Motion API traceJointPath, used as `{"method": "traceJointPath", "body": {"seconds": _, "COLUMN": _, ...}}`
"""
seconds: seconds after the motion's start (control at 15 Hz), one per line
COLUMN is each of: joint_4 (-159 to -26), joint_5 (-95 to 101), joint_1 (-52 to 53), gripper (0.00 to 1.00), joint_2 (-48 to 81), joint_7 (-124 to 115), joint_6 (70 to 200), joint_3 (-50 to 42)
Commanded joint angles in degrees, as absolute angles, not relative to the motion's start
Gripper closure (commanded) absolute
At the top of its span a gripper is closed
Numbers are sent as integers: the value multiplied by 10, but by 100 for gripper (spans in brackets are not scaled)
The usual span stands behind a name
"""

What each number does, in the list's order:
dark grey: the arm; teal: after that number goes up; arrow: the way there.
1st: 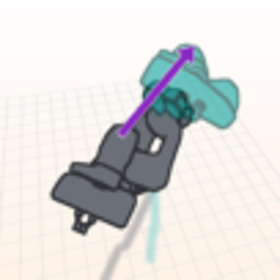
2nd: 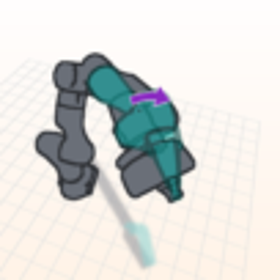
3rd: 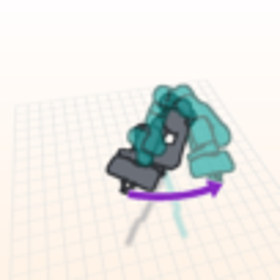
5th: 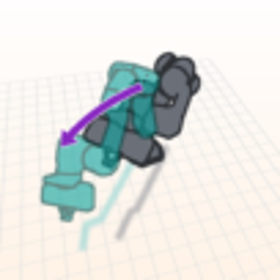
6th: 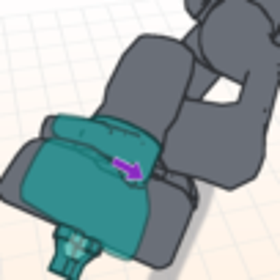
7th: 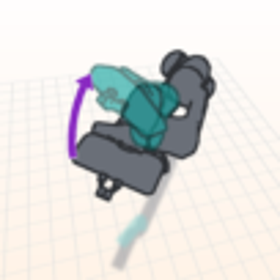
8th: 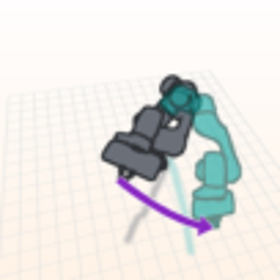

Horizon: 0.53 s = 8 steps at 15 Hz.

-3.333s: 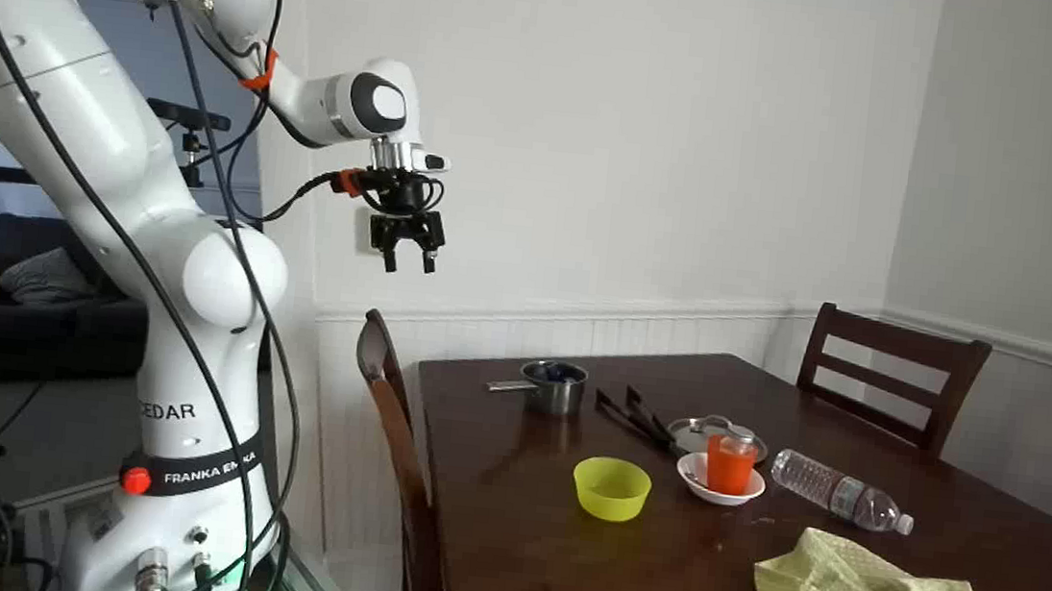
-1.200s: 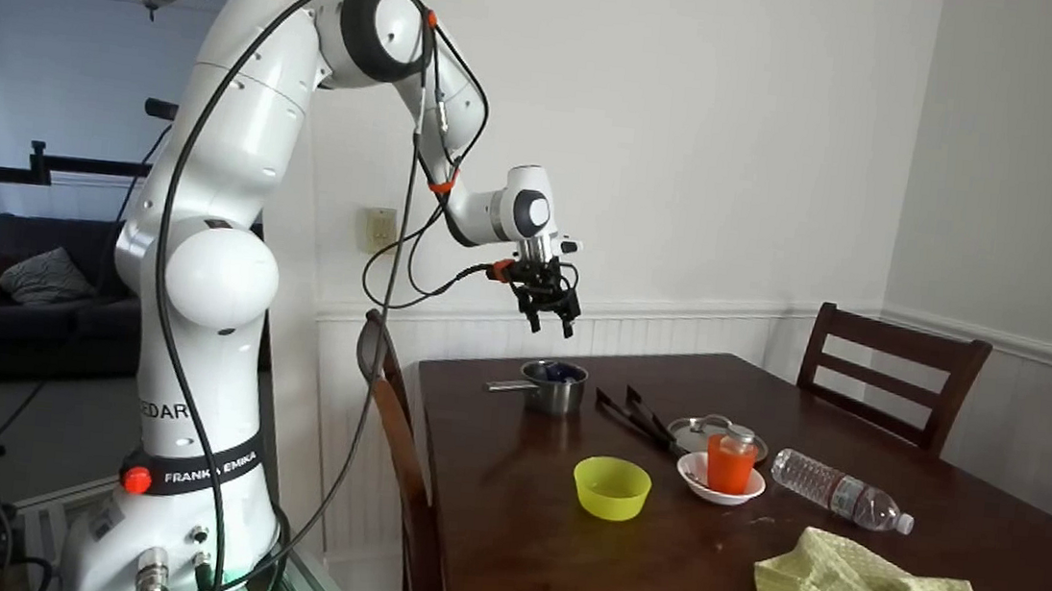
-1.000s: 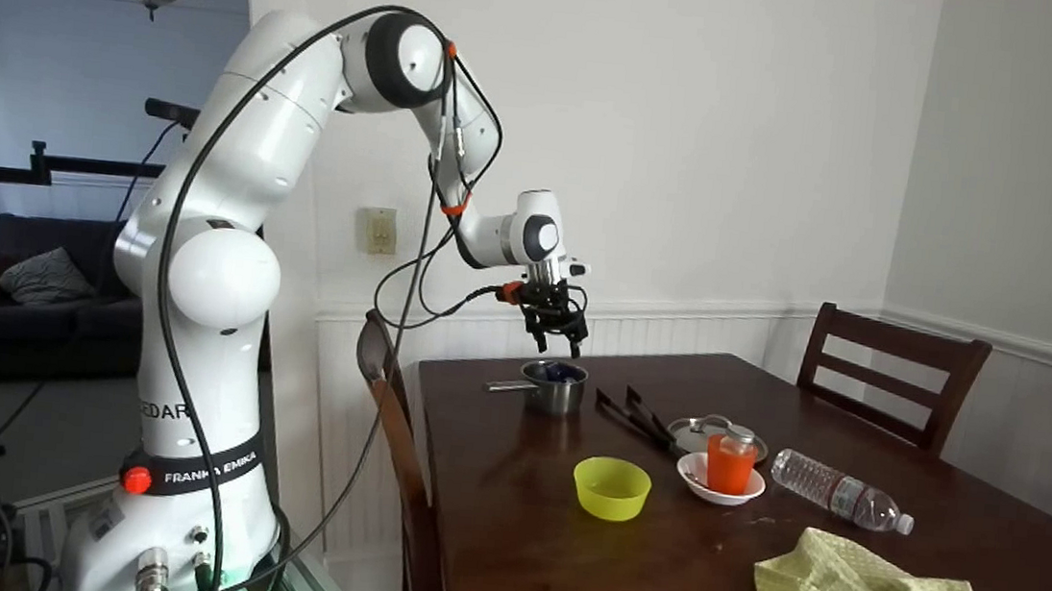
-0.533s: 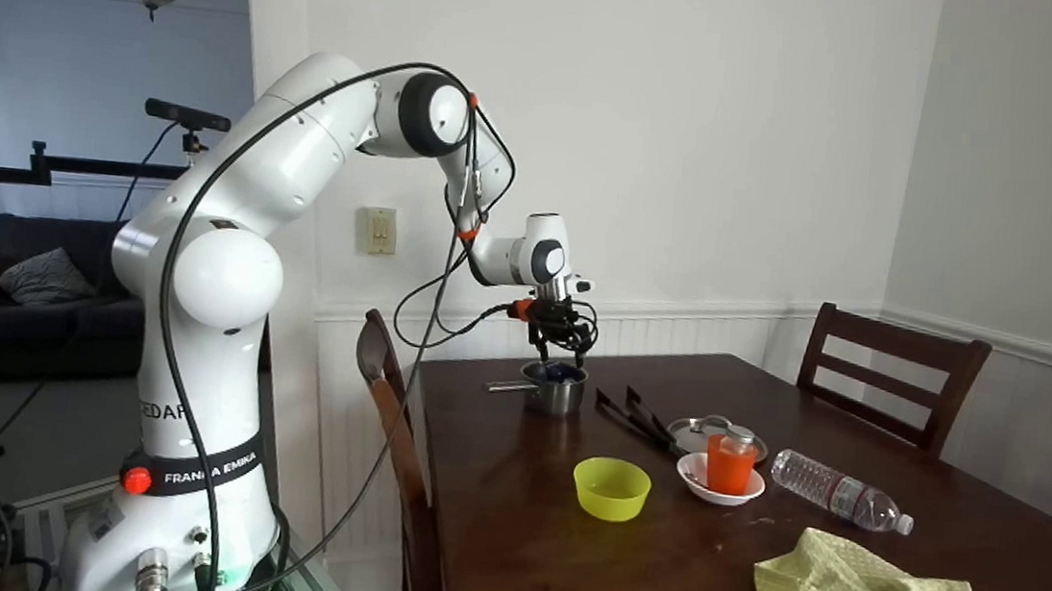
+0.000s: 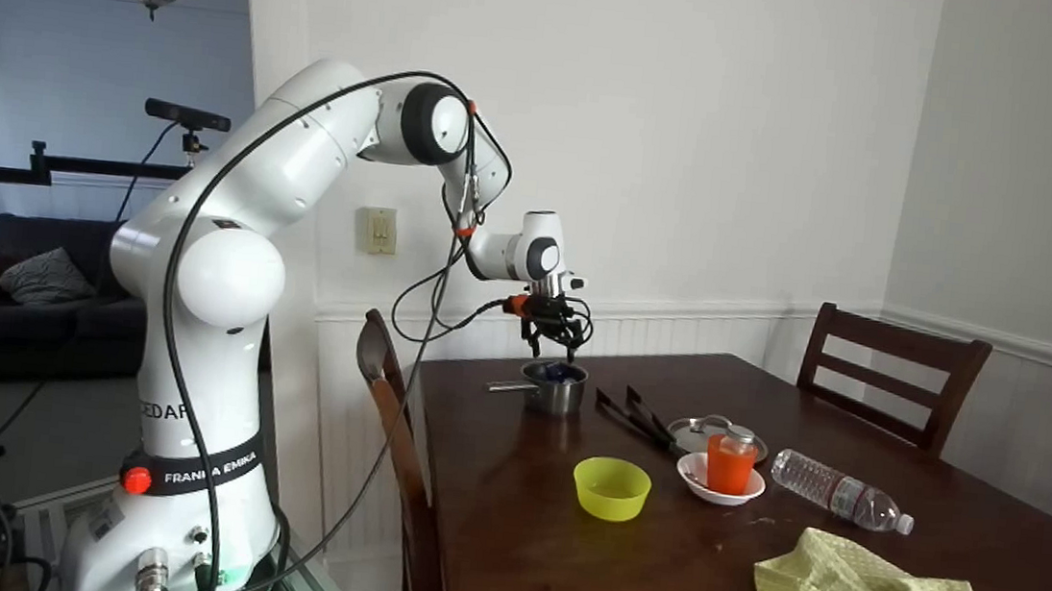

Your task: Pick up the object from the silver pot and put it in the yellow bowl

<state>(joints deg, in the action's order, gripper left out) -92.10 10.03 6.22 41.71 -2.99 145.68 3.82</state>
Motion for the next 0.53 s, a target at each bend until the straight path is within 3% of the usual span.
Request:
{"method": "traceJointPath", "body": {"seconds": 0.0, "joint_4": -891, "joint_5": 89, "joint_1": 75, "gripper": 20, "joint_2": 440, "joint_7": -37, "joint_6": 1431, "joint_3": 19}}
{"method": "traceJointPath", "body": {"seconds": 0.2, "joint_4": -898, "joint_5": 84, "joint_1": 73, "gripper": 40, "joint_2": 434, "joint_7": -53, "joint_6": 1438, "joint_3": 12}}
{"method": "traceJointPath", "body": {"seconds": 0.27, "joint_4": -895, "joint_5": 84, "joint_1": 72, "gripper": 57, "joint_2": 435, "joint_7": -53, "joint_6": 1431, "joint_3": 10}}
{"method": "traceJointPath", "body": {"seconds": 0.47, "joint_4": -883, "joint_5": 82, "joint_1": 72, "gripper": 80, "joint_2": 448, "joint_7": -46, "joint_6": 1406, "joint_3": 14}}
